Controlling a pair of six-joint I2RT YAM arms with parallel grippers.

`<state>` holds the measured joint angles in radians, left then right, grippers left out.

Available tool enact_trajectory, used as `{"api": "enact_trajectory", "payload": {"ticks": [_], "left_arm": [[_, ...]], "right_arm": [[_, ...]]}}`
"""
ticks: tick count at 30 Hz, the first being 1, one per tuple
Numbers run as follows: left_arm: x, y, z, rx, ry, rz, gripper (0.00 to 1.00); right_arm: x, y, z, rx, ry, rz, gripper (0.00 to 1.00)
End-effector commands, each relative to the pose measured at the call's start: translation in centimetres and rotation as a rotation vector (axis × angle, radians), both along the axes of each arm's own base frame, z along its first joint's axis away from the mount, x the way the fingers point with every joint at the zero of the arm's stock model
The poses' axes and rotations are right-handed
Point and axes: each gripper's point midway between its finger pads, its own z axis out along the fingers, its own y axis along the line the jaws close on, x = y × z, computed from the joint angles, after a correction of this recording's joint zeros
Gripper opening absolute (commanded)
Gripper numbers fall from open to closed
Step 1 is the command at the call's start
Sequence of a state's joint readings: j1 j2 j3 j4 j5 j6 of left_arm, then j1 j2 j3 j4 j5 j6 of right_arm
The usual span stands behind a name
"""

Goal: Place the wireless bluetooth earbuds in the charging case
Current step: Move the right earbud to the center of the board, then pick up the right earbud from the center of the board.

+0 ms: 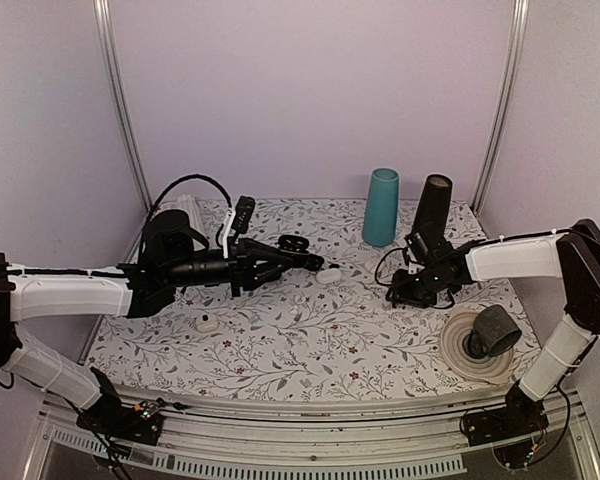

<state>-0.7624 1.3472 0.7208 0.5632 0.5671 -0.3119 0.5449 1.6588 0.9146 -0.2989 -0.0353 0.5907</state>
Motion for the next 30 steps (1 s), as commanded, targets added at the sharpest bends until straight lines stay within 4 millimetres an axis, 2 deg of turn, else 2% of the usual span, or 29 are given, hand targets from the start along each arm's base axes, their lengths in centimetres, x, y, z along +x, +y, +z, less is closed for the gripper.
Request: {"api": "enact_trajectory", "payload": {"ticks": [1,3,8,17,26,30], "left_arm": [[0.8,0.0,1.3,-0.026,-0.023,0.01,0.0],[0.7,0.0,1.3,-0.026,-0.023,0.006,0.0],[0.8,-0.1,1.3,-0.025,-0.024,0.005,0.0],[0.9,-0.2,1.3,-0.028,-0.02,0.002,0.0],[0.9,-0.2,1.3,-0.027,-0.019,0.004,0.0],[0.9,-0.1,1.2,-0.024,-0.018,0.008,0.0]], "right_arm": [[0.4,-1.3,0.7,0.0,-0.027,-0.026,0.45],[0.5,-1.7,0.5,0.009,-0.026,-0.032,0.44],[0.8,-2.1,-0.5,0.011,-0.011,-0.032,0.34],[1.4,-1.3,-2.2,0.004,0.008,0.006,0.24],[2.2,-0.8,-2.2,-0.023,0.002,0.017,0.22],[2.4,-0.2,-1.3,-0.016,-0.014,0.024,0.21]]}}
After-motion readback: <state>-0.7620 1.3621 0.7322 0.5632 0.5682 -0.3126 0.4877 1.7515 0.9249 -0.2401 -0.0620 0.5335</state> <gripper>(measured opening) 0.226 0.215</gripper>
